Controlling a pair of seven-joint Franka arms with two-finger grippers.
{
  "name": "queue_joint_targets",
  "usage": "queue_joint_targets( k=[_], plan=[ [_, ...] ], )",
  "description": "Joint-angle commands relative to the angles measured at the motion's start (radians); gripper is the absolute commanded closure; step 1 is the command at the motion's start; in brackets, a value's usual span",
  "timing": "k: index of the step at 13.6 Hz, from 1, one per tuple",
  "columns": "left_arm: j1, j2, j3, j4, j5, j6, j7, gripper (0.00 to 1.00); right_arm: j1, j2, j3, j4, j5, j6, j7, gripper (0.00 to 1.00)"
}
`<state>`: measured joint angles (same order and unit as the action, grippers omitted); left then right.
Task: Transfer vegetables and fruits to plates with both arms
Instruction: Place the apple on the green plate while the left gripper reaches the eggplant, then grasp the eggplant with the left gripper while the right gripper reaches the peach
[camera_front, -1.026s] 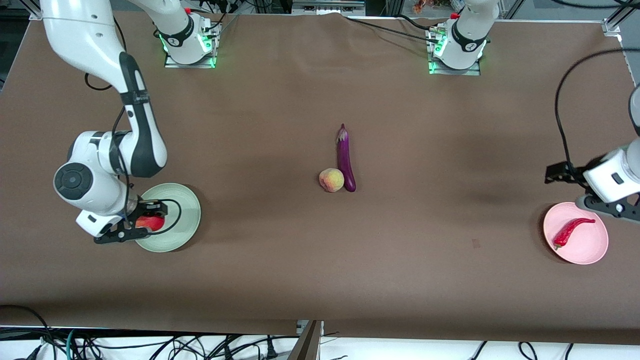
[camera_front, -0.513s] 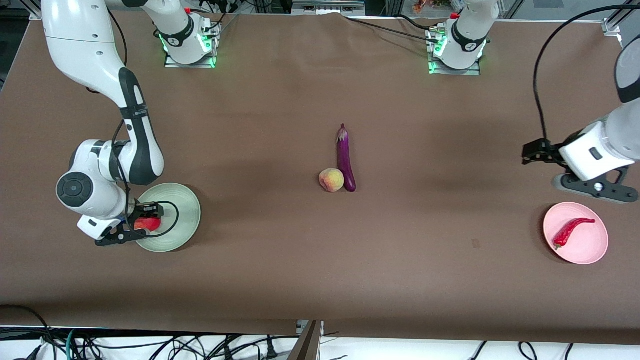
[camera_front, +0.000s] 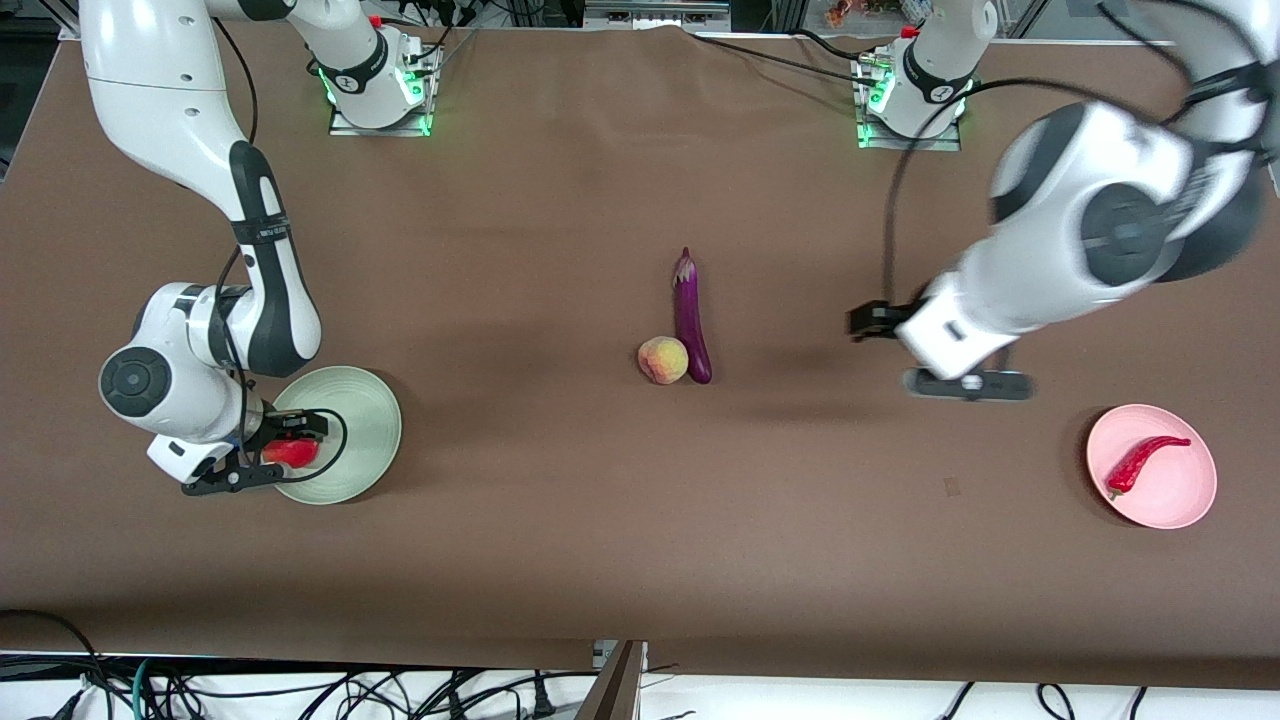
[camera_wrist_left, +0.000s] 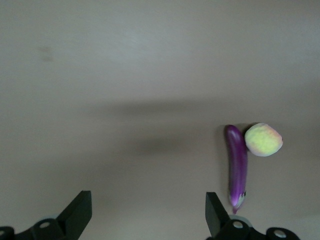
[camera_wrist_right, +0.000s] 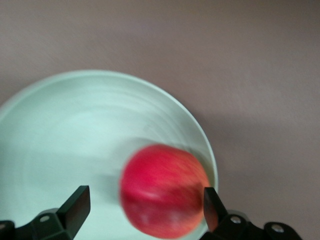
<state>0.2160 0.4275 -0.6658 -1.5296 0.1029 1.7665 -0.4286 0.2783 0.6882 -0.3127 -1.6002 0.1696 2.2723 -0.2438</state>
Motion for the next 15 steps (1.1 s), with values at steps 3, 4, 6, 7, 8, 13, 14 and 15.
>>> queue_joint_targets(
  k=[3, 4, 6, 7, 8, 13, 14, 15],
  plan=[
    [-0.099, 0.088, 0.017, -0.219, -0.022, 0.34, -0.047, 0.0, 0.016, -0.033, 0.021, 0.088, 0.116, -0.135, -0.014, 0.0],
    [-0.118, 0.118, 0.017, -0.245, -0.016, 0.41, -0.047, 0.0, 0.021, -0.036, 0.024, 0.098, 0.128, -0.149, -0.012, 0.0],
    [-0.174, 0.19, 0.02, -0.254, -0.011, 0.5, -0.05, 0.0, 0.036, -0.044, 0.049, 0.098, 0.162, -0.152, 0.017, 0.0],
    [-0.197, 0.213, 0.022, -0.267, -0.008, 0.533, -0.068, 0.0, 0.042, -0.044, 0.067, 0.098, 0.162, -0.155, 0.058, 0.0],
    [-0.214, 0.224, 0.023, -0.297, 0.004, 0.572, -0.078, 0.0, 0.045, -0.044, 0.088, 0.098, 0.162, -0.154, 0.113, 0.0],
    [-0.297, 0.238, 0.02, -0.397, 0.008, 0.654, -0.146, 0.0, 0.045, -0.047, 0.193, 0.097, 0.163, -0.145, 0.233, 0.0],
    [-0.317, 0.261, 0.023, -0.397, 0.014, 0.684, -0.18, 0.0, 0.047, -0.045, 0.208, 0.095, 0.163, -0.14, 0.25, 0.0],
    [-0.325, 0.275, 0.025, -0.403, 0.049, 0.705, -0.217, 0.0, 0.053, -0.045, 0.216, 0.097, 0.163, -0.132, 0.267, 0.0]
  ],
)
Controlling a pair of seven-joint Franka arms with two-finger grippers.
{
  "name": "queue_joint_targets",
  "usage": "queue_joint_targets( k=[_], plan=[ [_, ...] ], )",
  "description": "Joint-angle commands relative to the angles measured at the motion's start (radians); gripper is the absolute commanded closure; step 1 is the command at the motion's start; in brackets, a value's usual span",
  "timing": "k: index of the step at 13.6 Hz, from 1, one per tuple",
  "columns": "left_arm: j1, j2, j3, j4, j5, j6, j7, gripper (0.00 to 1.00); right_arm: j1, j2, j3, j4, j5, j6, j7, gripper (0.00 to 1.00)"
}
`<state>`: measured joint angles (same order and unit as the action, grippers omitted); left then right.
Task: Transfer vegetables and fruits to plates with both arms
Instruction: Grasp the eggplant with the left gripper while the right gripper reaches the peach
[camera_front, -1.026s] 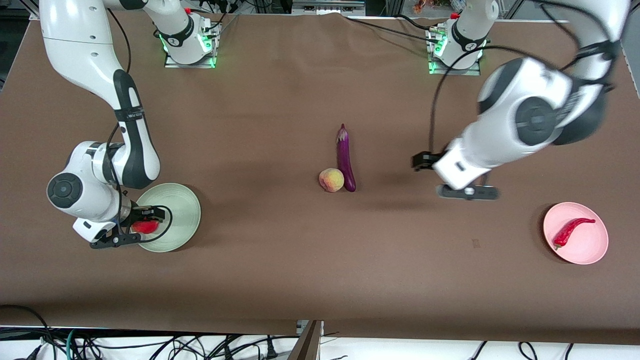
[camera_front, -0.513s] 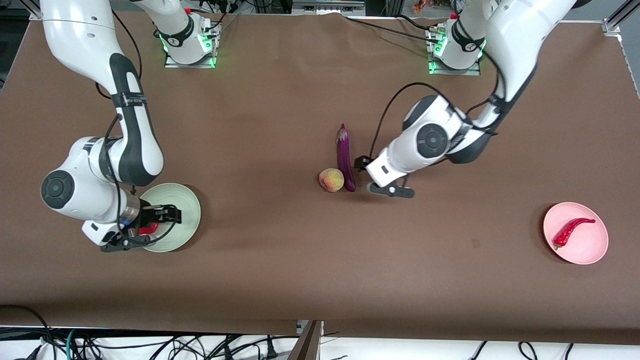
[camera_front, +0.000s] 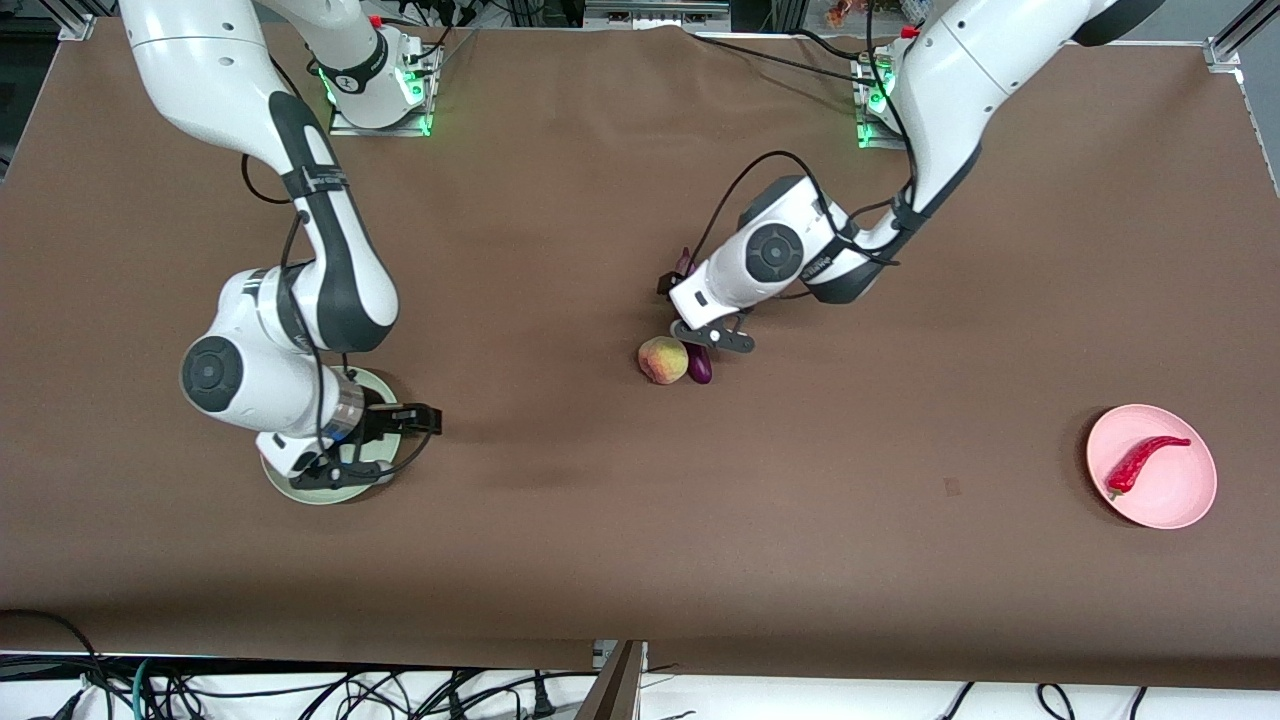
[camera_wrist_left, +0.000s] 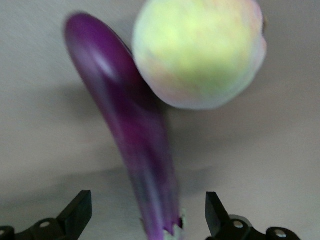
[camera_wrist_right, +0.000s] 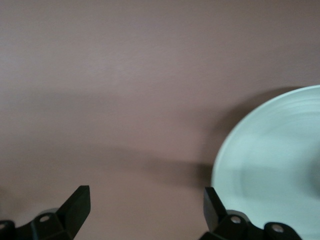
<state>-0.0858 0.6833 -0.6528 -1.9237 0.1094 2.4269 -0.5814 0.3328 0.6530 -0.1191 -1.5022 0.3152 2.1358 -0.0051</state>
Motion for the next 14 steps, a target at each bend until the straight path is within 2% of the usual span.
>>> queue_joint_targets(
  k=[1, 2, 3, 4, 6, 8, 10, 12, 14],
  plan=[
    [-0.023, 0.022, 0.012, -0.009, 0.111, 0.046, -0.077, 0.27, 0.011, -0.007, 0.024, -0.001, 0.018, 0.015, 0.03, 0.0],
    [-0.022, 0.022, 0.012, -0.009, 0.131, 0.044, -0.093, 0.62, 0.021, -0.006, 0.024, -0.001, 0.018, 0.022, 0.03, 0.0],
    [-0.022, 0.022, 0.013, -0.009, 0.142, 0.044, -0.125, 0.81, 0.035, -0.004, 0.024, -0.001, 0.018, 0.026, 0.031, 0.0],
    [-0.022, 0.022, 0.013, -0.009, 0.142, 0.044, -0.136, 0.88, 0.054, -0.004, 0.024, -0.001, 0.016, 0.036, 0.052, 0.0],
    [-0.008, 0.006, 0.018, -0.02, 0.142, -0.001, -0.137, 0.89, 0.084, -0.004, 0.024, -0.001, 0.015, 0.065, 0.135, 0.0],
    [0.017, -0.05, 0.027, -0.017, 0.144, -0.133, -0.129, 0.9, 0.118, -0.001, 0.024, -0.001, 0.015, 0.097, 0.201, 0.0],
    [0.052, -0.144, 0.027, -0.009, 0.144, -0.286, -0.121, 0.91, 0.173, -0.001, 0.024, -0.001, 0.012, 0.125, 0.298, 0.0],
    [0.107, -0.23, 0.027, 0.027, 0.144, -0.443, -0.097, 0.91, 0.231, 0.008, 0.024, -0.001, 0.007, 0.177, 0.409, 0.0],
    [0.174, -0.258, 0.033, 0.108, 0.151, -0.575, -0.024, 0.91, 0.308, 0.034, 0.023, -0.001, 0.001, 0.263, 0.532, 0.0]
  ],
)
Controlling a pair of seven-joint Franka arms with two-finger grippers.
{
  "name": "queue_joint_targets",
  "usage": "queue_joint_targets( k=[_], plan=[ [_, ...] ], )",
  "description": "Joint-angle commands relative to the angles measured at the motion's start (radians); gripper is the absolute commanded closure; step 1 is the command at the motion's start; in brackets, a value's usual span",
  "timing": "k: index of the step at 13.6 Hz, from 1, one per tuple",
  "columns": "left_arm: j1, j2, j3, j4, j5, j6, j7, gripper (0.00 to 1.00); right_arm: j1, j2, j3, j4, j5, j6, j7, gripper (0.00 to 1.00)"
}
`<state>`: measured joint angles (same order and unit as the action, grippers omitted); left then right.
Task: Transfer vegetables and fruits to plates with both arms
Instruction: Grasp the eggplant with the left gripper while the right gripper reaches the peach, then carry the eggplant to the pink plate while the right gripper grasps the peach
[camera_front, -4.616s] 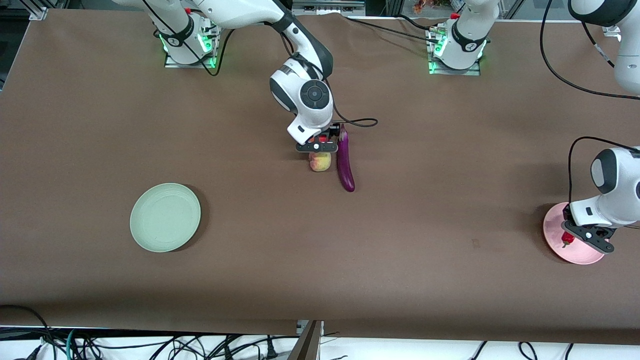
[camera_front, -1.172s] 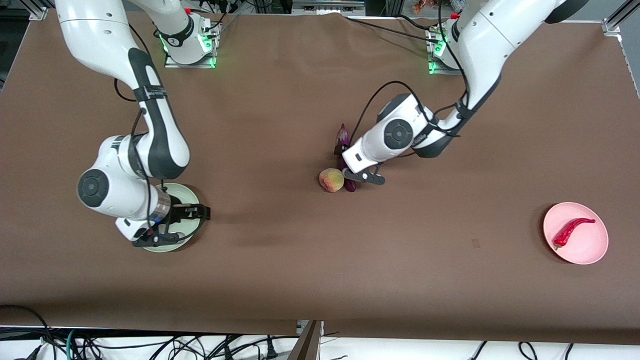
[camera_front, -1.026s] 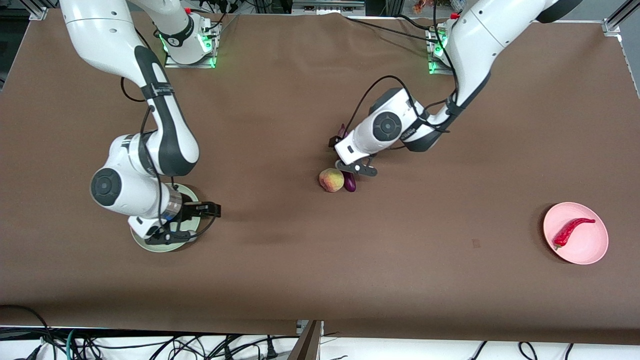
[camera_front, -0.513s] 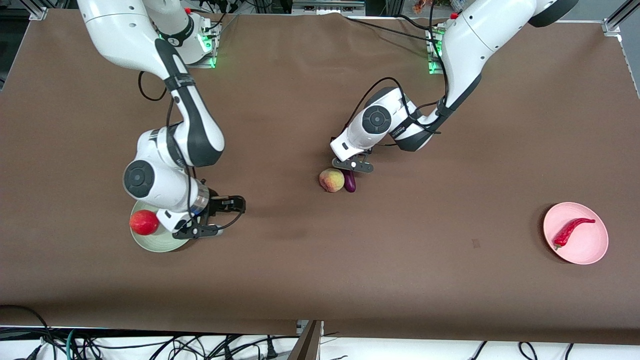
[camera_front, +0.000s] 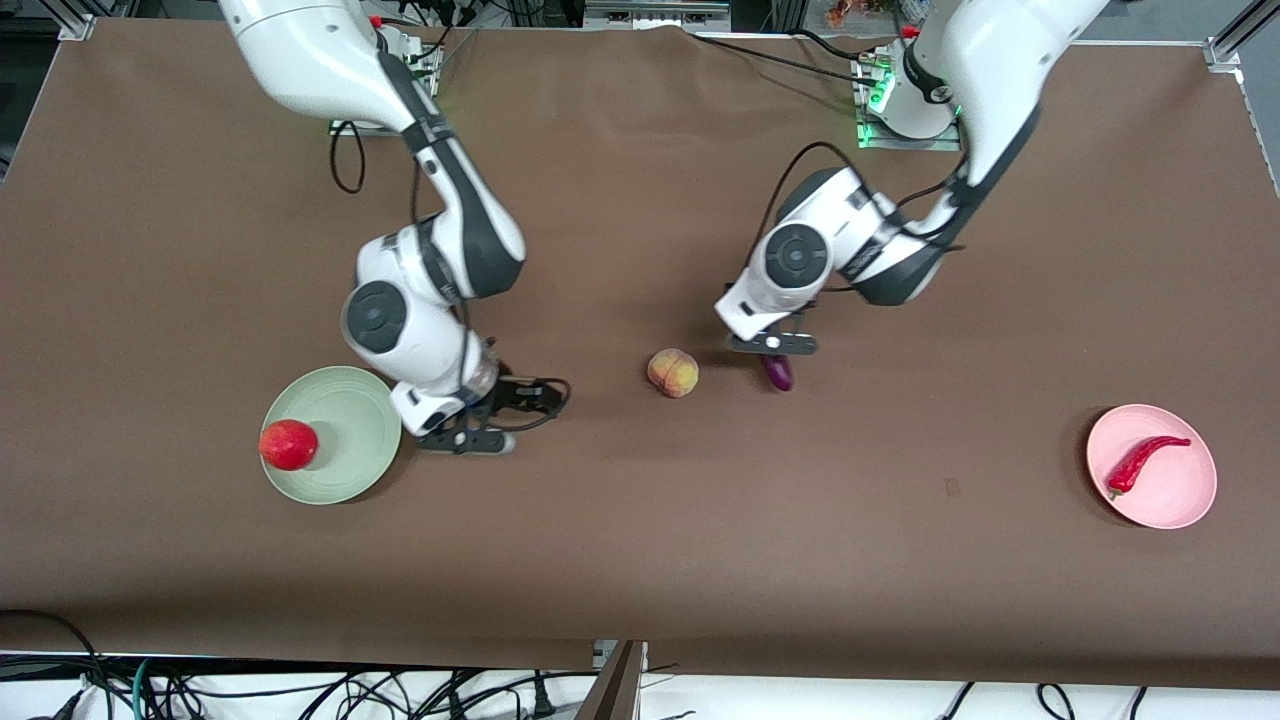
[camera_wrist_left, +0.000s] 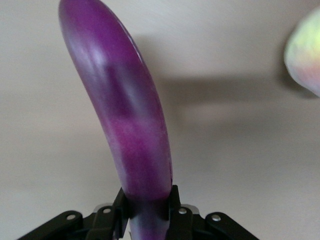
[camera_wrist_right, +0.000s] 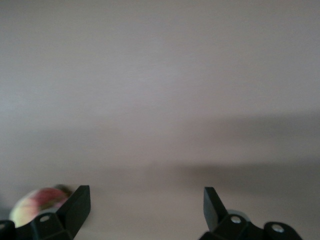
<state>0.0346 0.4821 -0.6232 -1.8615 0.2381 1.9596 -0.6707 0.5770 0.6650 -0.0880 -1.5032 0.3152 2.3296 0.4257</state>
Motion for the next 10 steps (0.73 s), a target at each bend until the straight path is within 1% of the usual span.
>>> queue_joint_targets(
  k=[1, 3, 4, 7, 9, 10],
  plan=[
    [0.095, -0.057, 0.005, 0.106, 0.038, -0.167, 0.141, 0.91, 0.096, 0.037, -0.009, 0.0, -0.004, 0.12, 0.151, 0.0],
    [0.189, -0.046, 0.005, 0.213, 0.07, -0.247, 0.306, 0.89, 0.15, 0.073, -0.009, 0.0, -0.03, 0.207, 0.235, 0.0],
    [0.233, -0.045, 0.007, 0.24, 0.093, -0.254, 0.389, 0.89, 0.179, 0.09, -0.01, 0.0, -0.047, 0.24, 0.278, 0.0],
    [0.355, -0.033, 0.008, 0.28, 0.214, -0.246, 0.606, 0.88, 0.259, 0.125, -0.025, 0.006, -0.172, 0.26, 0.425, 0.0],
    [0.425, -0.007, 0.01, 0.329, 0.236, -0.246, 0.713, 0.88, 0.279, 0.131, -0.026, 0.024, -0.224, 0.258, 0.485, 0.0],
    [0.461, 0.01, 0.011, 0.349, 0.234, -0.24, 0.756, 0.87, 0.291, 0.136, -0.026, 0.026, -0.228, 0.258, 0.492, 0.0]
  ],
)
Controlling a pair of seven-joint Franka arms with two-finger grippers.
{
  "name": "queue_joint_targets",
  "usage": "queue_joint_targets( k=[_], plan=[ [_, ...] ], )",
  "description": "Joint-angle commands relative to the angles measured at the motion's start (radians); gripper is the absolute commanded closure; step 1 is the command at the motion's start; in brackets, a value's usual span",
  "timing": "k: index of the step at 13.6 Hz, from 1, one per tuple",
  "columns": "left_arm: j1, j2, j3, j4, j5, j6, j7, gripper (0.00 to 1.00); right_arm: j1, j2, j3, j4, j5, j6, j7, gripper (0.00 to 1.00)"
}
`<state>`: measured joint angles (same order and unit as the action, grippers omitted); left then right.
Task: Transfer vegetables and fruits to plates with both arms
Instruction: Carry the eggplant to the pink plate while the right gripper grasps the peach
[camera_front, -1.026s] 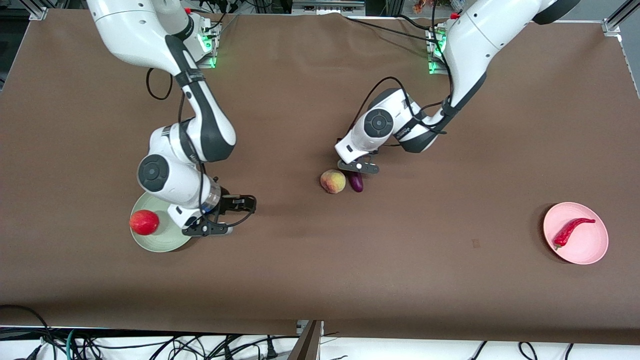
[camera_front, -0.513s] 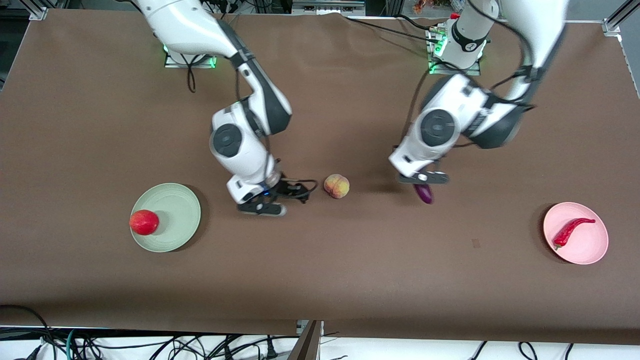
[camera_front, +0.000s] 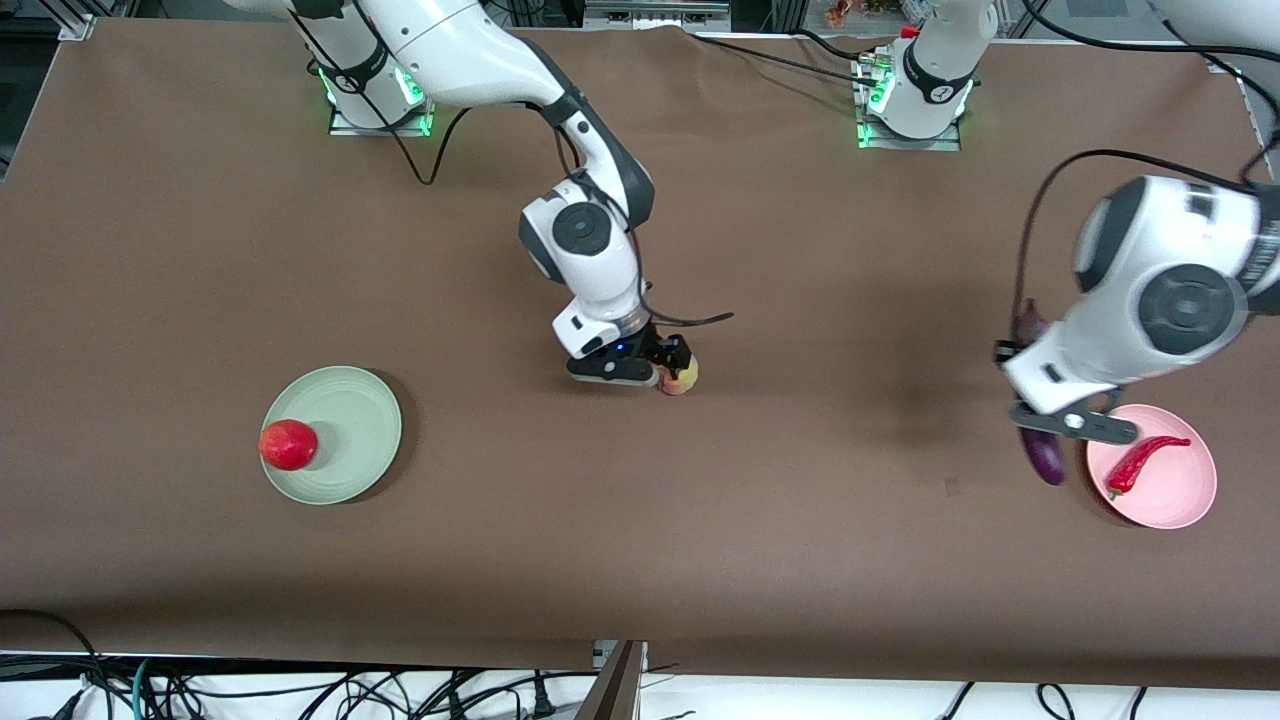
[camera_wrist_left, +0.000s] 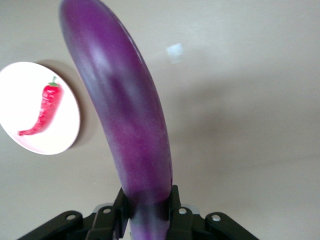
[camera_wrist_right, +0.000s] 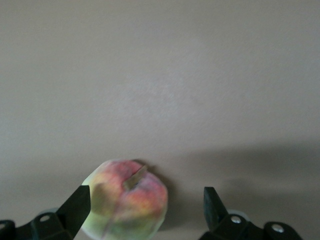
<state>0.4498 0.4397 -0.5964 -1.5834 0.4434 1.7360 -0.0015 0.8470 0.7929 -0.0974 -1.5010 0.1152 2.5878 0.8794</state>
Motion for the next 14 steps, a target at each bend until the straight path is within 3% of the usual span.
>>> queue_joint_targets(
  k=[1, 4, 8, 12, 14],
  plan=[
    [0.074, 0.077, -0.014, 0.085, 0.024, -0.013, 0.107, 0.85, 0.032, 0.015, -0.016, 0.027, -0.028, 0.002, 0.038, 0.0],
    [0.121, 0.134, 0.016, 0.115, 0.038, 0.089, 0.33, 0.84, 0.059, 0.043, -0.019, 0.051, -0.029, 0.002, 0.07, 0.0],
    [0.124, 0.181, 0.15, 0.112, 0.046, 0.109, 0.474, 0.85, 0.08, 0.075, -0.041, 0.07, -0.054, 0.015, 0.079, 0.0],
    [0.136, 0.249, 0.216, 0.115, 0.227, 0.316, 0.607, 0.84, 0.08, 0.083, -0.044, 0.07, -0.088, 0.037, 0.079, 0.0],
    [0.136, 0.295, 0.266, 0.115, 0.232, 0.402, 0.607, 0.84, 0.081, 0.085, -0.045, 0.07, -0.106, 0.046, 0.081, 0.11]
  ],
)
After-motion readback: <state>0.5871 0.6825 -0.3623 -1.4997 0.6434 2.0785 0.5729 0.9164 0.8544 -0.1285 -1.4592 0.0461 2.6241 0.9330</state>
